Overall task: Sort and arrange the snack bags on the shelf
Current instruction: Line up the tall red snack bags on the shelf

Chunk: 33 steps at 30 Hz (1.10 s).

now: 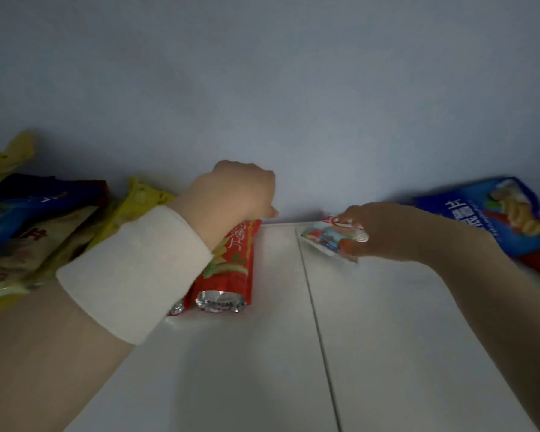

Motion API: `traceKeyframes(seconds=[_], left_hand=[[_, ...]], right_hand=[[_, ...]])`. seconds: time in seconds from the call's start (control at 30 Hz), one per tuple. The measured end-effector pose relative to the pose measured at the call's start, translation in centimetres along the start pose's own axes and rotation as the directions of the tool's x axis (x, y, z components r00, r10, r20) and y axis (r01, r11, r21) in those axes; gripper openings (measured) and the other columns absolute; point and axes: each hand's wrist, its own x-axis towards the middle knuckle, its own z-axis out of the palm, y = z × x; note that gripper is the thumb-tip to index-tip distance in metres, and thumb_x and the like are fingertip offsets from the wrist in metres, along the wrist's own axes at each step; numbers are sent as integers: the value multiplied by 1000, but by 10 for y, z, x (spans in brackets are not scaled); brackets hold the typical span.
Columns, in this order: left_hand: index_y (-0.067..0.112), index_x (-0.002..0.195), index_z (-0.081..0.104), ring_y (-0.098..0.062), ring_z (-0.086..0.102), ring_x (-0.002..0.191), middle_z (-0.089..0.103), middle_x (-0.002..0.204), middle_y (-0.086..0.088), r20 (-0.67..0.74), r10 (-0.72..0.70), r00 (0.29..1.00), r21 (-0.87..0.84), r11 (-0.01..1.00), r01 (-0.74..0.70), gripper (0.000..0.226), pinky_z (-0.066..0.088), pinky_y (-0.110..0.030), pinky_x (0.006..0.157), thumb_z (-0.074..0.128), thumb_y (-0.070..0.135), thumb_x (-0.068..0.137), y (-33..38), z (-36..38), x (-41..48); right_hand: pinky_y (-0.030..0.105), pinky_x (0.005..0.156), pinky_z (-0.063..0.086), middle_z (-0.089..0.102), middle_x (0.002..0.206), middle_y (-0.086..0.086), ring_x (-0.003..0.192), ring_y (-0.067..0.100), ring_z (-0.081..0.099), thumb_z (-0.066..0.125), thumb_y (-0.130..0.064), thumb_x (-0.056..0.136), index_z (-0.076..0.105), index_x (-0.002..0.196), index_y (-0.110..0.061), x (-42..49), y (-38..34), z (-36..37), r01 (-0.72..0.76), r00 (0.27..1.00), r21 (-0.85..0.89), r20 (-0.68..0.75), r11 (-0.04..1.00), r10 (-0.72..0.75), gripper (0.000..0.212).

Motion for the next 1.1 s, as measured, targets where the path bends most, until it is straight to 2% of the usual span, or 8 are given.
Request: traceKeyframes(seconds=[0.23, 0.33, 0.57, 0.67, 0.73, 0.87, 0.93, 1.1], left_hand=[[19, 136, 43, -25, 52, 119, 53, 132, -6, 41, 184, 982, -79, 980, -180, 53, 34, -28, 80, 45, 48, 92, 199, -46, 33], [18, 137, 43, -26, 49, 124, 50, 136, -6, 71, 263, 962, -175, 953, -248, 57, 41, -33, 97, 45, 51, 90, 279, -54, 50], [7, 136, 42, -29, 49, 122, 49, 136, -12, 168, 245, 955, -569, 815, -109, 61, 41, -34, 95, 40, 51, 94, 399, -58, 63], [10, 136, 41, -31, 56, 115, 52, 132, -12, 226, 240, 944, -743, 669, 8, 57, 45, -31, 80, 39, 50, 95, 429, -53, 67], [14, 138, 37, -32, 61, 107, 54, 131, -11, 281, 237, 930, -858, 497, 133, 61, 50, -32, 73, 42, 54, 92, 448, -42, 73], [13, 140, 27, -31, 57, 115, 53, 135, -11, 295, 126, 947, -953, 115, 281, 85, 53, -45, 90, 63, 57, 78, 474, -25, 77], [6, 137, 27, -28, 53, 121, 52, 136, -10, 303, 17, 953, -953, 3, 303, 86, 47, -42, 99, 70, 48, 76, 482, -18, 79], [7, 116, 60, -22, 66, 101, 67, 115, -9, 344, 34, 939, -915, -212, 343, 53, 53, -29, 84, 75, 37, 75, 475, -12, 69]], right_hand=[[36, 103, 39, 46, 140, 5, 126, 23, 45, 55, -48, 86, 34, 140, -25, -80, 167, 11, -140, 990, 4, -14, 990, 140, 62], [36, 103, 38, 49, 137, 5, 124, 23, 47, 57, -43, 86, 41, 136, -21, -118, 238, 15, -216, 976, 59, -5, 975, 217, 57], [34, 103, 35, 43, 141, 5, 127, 23, 43, 52, -47, 87, 32, 142, -25, -162, 325, 26, -328, 944, 106, 64, 939, 323, 62], [30, 95, 39, 48, 137, 4, 122, 21, 49, 52, -44, 89, 34, 139, -24, -174, 336, 29, -335, 942, 139, 56, 932, 330, 57], [29, 95, 39, 47, 138, 4, 123, 20, 48, 51, -44, 90, 34, 140, -23, -183, 342, 32, -339, 941, 128, 52, 932, 335, 57], [31, 97, 38, 46, 138, 4, 124, 21, 47, 52, -44, 89, 38, 137, -22, -196, 353, 38, -359, 933, 113, 59, 926, 354, 54], [32, 96, 39, 48, 136, 3, 121, 21, 48, 53, -43, 89, 43, 134, -22, -202, 357, 40, -362, 932, 120, 27, 924, 361, 50], [35, 99, 39, 44, 142, 0, 126, 20, 45, 53, -45, 88, 38, 138, -26, -210, 359, 51, -362, 909, 222, -130, 906, 395, 56]])
